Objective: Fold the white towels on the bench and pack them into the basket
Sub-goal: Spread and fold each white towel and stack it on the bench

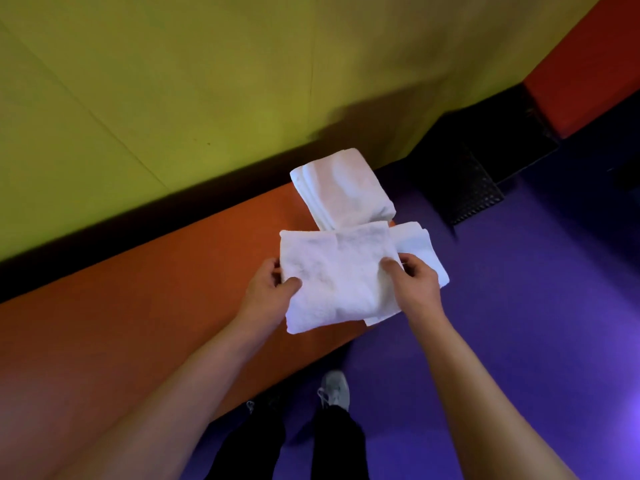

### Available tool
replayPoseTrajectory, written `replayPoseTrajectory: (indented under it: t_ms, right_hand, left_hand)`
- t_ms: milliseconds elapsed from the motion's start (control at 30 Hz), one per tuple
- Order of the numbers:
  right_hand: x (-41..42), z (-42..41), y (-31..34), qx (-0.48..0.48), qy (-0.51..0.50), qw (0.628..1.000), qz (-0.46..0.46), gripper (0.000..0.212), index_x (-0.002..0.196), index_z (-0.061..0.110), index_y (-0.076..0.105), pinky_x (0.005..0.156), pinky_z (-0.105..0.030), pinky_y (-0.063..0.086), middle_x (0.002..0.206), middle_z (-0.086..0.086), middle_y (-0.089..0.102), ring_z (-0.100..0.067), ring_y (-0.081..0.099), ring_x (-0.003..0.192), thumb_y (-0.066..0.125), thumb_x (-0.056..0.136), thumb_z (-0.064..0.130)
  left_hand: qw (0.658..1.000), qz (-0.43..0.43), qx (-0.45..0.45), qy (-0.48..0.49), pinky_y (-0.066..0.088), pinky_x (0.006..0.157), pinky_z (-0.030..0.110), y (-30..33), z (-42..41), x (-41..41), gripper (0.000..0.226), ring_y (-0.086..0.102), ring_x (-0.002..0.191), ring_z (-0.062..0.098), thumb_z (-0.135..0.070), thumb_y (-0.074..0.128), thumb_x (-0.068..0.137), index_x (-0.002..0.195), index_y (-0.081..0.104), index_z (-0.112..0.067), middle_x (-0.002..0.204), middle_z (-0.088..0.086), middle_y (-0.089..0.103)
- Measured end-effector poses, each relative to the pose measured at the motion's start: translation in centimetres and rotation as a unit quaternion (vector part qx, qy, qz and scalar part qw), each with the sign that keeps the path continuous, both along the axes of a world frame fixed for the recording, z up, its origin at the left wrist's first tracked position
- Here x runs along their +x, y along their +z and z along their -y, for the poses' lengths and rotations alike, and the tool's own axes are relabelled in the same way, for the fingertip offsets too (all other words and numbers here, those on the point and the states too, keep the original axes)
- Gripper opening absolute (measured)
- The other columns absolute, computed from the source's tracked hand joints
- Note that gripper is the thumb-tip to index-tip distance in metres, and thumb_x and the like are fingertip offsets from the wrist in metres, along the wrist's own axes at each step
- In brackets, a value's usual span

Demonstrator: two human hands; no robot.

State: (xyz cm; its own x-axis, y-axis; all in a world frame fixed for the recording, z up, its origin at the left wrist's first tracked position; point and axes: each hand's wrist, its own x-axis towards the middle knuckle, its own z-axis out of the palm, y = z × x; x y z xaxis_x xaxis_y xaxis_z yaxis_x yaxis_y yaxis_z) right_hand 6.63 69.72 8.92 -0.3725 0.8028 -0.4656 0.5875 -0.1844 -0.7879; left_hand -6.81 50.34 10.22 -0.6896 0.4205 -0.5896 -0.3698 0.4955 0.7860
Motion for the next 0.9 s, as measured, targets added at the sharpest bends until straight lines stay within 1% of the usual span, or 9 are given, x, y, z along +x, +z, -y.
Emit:
replayPoseTrajectory:
  t_ms: [167, 300, 367, 467, 567, 700, 800, 867, 900]
  right_hand:
    - [1.0, -5.3, -1.3, 0.027, 0.016, 0.999, 0.021, 0.006, 0.093, 0.024, 0.072, 0.071, -0.024, 0.05, 0.09, 0.013, 0.071, -0.008, 0.066, 0.085, 0.066, 0.092, 0.027]
    - [3.0, -9.0, -1.7, 0.047, 0.038, 0.997, 0.045, 0.006, 0.093, 0.028, 0.071, 0.067, -0.023, 0.048, 0.089, 0.014, 0.072, -0.005, 0.067, 0.084, 0.066, 0.091, 0.028]
    - [4.0, -10.6, -2.3, 0.059, 0.051, 0.995, 0.064, 0.004, 0.093, 0.03, 0.07, 0.068, -0.024, 0.05, 0.089, 0.016, 0.071, -0.003, 0.066, 0.084, 0.066, 0.091, 0.03]
    - [4.9, -12.4, -4.2, 0.068, 0.071, 0.991, 0.09, 0.01, 0.099, 0.03, 0.07, 0.068, -0.026, 0.051, 0.092, 0.015, 0.07, -0.008, 0.067, 0.087, 0.066, 0.091, 0.033]
    - [5.2, -13.1, -6.1, 0.065, 0.095, 0.986, 0.117, 0.015, 0.104, 0.027, 0.069, 0.063, -0.023, 0.046, 0.092, 0.013, 0.069, -0.014, 0.066, 0.089, 0.064, 0.092, 0.034]
    - [5.0, -13.5, -6.4, 0.063, 0.094, 0.992, 0.063, 0.003, 0.093, 0.032, 0.068, 0.067, -0.024, 0.048, 0.09, 0.015, 0.07, -0.011, 0.067, 0.088, 0.066, 0.092, 0.031]
    - [4.0, -14.0, -4.9, 0.072, 0.068, 0.995, -0.002, 0.003, 0.089, 0.032, 0.07, 0.07, -0.024, 0.05, 0.088, 0.013, 0.073, -0.007, 0.068, 0.083, 0.07, 0.09, 0.03]
    - [2.3, -14.7, -3.8, 0.075, 0.074, 0.994, -0.035, 0.002, 0.09, 0.032, 0.072, 0.07, -0.024, 0.052, 0.086, 0.013, 0.074, -0.005, 0.068, 0.079, 0.071, 0.089, 0.03]
    - [1.1, -15.3, -3.2, 0.076, 0.094, 0.992, -0.046, 0.004, 0.089, 0.033, 0.073, 0.07, -0.025, 0.054, 0.085, 0.013, 0.075, -0.005, 0.068, 0.078, 0.072, 0.089, 0.03]
  left_hand:
    - [1.0, 0.003, 0.003, -0.02, 0.057, 0.084, 0.042, -1.6, -4.9, 2.1, 0.031, 0.068, 0.099, 0.018, -0.009, 0.065, 0.093, 0.121, 0.054, -0.019, 0.112, 0.001, 0.069]
    - [1.0, 0.0, 0.004, -0.014, 0.057, 0.086, 0.045, -3.5, -7.9, 5.2, 0.035, 0.069, 0.097, 0.022, -0.007, 0.068, 0.089, 0.114, 0.052, -0.026, 0.106, 0.001, 0.07]
    - [1.0, 0.011, 0.007, -0.005, 0.058, 0.082, 0.043, -4.4, -9.2, 6.7, 0.037, 0.07, 0.096, 0.023, -0.006, 0.069, 0.089, 0.109, 0.051, -0.032, 0.105, 0.002, 0.07]
    - [0.999, 0.035, 0.013, 0.015, 0.06, 0.067, 0.04, -6.0, -10.6, 8.2, 0.038, 0.071, 0.095, 0.026, -0.007, 0.07, 0.09, 0.103, 0.051, -0.037, 0.112, 0.006, 0.069]
    - [0.998, 0.045, -0.004, 0.036, 0.061, 0.064, 0.039, -7.7, -11.2, 9.0, 0.035, 0.071, 0.096, 0.024, -0.01, 0.072, 0.089, 0.1, 0.052, -0.038, 0.116, 0.006, 0.068]
    - [0.998, 0.013, -0.016, 0.056, 0.062, 0.072, 0.042, -7.9, -11.5, 8.9, 0.029, 0.072, 0.088, 0.018, -0.02, 0.073, 0.086, 0.101, 0.056, -0.039, 0.11, -0.001, 0.072]
    - [0.998, -0.025, -0.004, 0.059, 0.058, 0.073, 0.035, -6.5, -11.7, 7.6, 0.029, 0.07, 0.084, 0.012, -0.024, 0.073, 0.084, 0.102, 0.056, -0.04, 0.103, -0.006, 0.072]
    - [0.997, -0.037, 0.005, 0.07, 0.059, 0.072, 0.037, -5.5, -11.9, 5.9, 0.033, 0.071, 0.084, 0.015, -0.028, 0.075, 0.078, 0.102, 0.055, -0.04, 0.102, -0.003, 0.073]
    - [0.996, -0.014, 0.02, 0.084, 0.06, 0.071, 0.04, -4.9, -12.1, 4.9, 0.037, 0.072, 0.087, 0.018, -0.03, 0.075, 0.076, 0.106, 0.055, -0.037, 0.105, -0.001, 0.073]
